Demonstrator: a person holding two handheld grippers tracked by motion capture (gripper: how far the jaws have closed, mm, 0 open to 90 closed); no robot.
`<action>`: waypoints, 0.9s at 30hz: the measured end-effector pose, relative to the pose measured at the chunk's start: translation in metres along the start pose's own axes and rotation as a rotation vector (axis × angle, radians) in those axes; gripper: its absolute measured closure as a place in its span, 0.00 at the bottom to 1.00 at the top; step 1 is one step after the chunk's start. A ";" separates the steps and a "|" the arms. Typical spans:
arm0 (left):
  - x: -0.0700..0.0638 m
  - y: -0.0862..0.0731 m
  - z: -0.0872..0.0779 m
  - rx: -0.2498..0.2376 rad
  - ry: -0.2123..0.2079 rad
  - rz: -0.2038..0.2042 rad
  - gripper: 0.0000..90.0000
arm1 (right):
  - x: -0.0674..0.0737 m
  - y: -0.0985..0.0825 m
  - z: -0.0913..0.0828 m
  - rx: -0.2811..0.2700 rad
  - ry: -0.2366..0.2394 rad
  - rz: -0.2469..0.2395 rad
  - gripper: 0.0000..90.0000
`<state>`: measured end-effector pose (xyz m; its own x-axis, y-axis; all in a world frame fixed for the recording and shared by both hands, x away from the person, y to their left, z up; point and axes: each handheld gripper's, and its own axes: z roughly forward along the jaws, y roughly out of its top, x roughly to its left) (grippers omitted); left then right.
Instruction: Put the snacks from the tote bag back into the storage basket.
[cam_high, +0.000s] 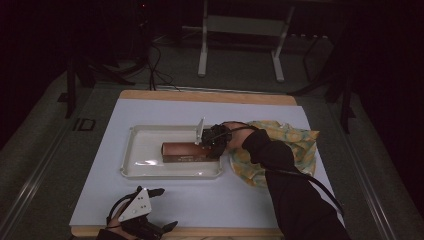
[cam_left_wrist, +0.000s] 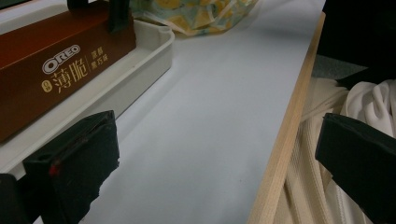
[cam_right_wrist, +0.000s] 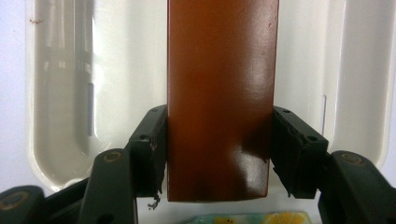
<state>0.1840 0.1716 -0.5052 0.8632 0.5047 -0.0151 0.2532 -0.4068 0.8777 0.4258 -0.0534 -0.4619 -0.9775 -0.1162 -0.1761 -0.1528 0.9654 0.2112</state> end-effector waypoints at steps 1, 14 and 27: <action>0.000 0.000 0.000 0.000 0.000 0.002 0.00 | 0.000 0.000 0.000 0.000 0.000 0.000 0.47; 0.000 0.000 0.000 0.000 0.000 0.004 0.00 | -0.002 0.003 0.000 0.031 -0.011 0.003 0.40; 0.000 0.000 0.000 0.000 0.003 -0.001 0.00 | -0.004 -0.003 -0.034 -0.048 -0.058 0.052 0.39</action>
<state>0.1845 0.1718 -0.5050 0.8617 0.5073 -0.0144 0.2537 -0.4061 0.8779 0.4255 -0.0640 -0.4288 -0.9743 -0.0511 -0.2192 -0.1103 0.9574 0.2670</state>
